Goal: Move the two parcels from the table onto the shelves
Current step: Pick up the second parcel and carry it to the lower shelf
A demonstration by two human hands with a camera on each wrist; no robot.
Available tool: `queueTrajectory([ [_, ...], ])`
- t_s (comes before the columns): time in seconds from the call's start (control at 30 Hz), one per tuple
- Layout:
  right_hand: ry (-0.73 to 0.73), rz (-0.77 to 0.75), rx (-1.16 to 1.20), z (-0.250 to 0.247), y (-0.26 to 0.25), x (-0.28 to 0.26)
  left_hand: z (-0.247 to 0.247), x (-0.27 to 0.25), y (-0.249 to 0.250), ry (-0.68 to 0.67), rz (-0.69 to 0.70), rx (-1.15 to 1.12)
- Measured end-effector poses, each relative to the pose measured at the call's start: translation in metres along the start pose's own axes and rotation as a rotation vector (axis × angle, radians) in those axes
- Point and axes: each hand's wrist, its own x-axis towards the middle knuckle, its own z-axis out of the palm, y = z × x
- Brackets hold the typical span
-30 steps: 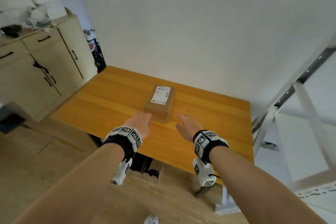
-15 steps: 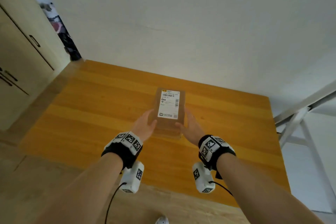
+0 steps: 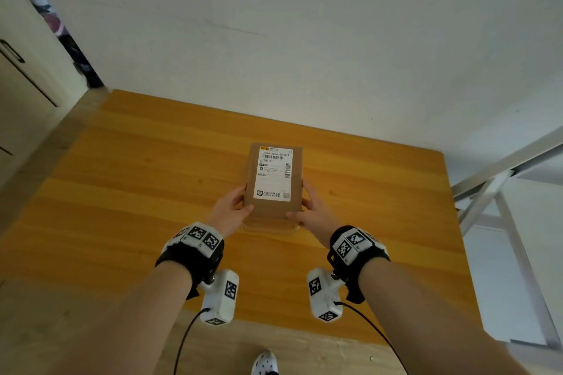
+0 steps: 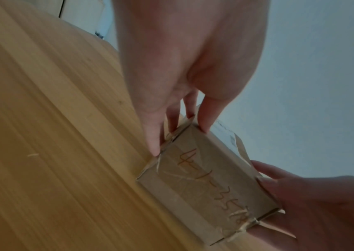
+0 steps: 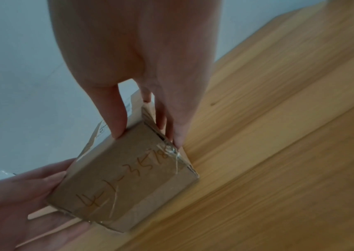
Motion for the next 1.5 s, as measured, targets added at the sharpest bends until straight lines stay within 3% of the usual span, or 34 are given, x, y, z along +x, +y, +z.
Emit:
queueTrajectory([
  [0.33,-0.040,-0.098,0.089,-0.031,-0.005,-0.051,0.022,-0.057,0.020,0.057,0.094,-0.114],
  [0.77,-0.072,-0.330,0.089,-0.093,-0.010,-0.172,0.086,-0.192,0.066,0.134,0.270,-0.063],
  [1.1,-0.136,-0.435,0.069,-0.161,0.044,-0.280,0.184,-0.313,0.052,0.234,0.378,-0.057],
  [1.5,-0.194,-0.409,0.074,-0.252,0.146,-0.422,0.325,-0.443,0.009,0.240,0.356,-0.048],
])
